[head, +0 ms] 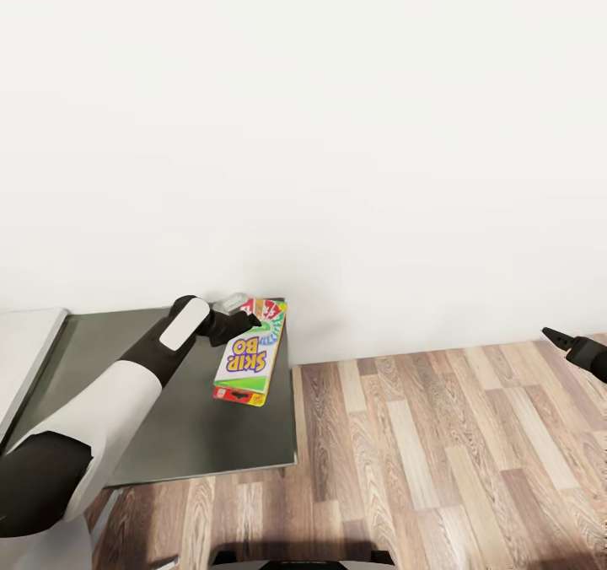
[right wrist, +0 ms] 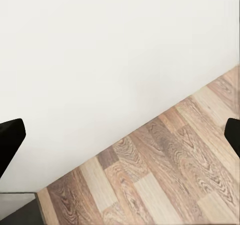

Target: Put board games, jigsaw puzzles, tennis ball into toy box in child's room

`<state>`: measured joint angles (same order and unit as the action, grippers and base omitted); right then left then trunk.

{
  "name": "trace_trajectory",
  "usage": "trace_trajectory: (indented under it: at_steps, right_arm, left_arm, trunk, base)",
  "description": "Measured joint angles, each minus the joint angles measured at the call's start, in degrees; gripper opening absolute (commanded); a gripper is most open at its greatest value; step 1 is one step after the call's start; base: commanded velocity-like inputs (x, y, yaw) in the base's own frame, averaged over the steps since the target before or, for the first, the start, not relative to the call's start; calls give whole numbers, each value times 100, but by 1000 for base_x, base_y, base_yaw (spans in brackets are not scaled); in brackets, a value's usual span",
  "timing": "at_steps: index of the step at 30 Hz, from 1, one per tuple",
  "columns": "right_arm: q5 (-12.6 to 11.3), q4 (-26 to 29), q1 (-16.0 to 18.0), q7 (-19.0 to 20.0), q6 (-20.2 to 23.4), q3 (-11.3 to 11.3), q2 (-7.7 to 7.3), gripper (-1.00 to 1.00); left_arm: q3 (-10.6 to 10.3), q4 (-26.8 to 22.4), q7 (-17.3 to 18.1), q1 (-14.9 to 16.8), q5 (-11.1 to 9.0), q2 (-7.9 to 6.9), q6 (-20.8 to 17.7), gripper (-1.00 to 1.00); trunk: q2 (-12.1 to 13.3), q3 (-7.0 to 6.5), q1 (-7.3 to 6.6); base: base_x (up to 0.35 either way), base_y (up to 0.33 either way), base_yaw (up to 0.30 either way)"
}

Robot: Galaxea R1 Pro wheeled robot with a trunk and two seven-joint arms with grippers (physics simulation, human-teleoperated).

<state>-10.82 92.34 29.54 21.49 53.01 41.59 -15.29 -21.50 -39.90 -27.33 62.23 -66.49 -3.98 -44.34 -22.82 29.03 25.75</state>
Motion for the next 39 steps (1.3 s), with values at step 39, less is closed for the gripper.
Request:
trace_trajectory:
  at_steps: [39]
  right_arm:
    - [6, -1, 2, 1, -8, -1, 9, 100]
  left_arm:
    - [4, -20, -6, 2, -5, -13, -2, 100]
  trunk:
    - [0, 0, 0]
  base:
    - [0, 0, -40]
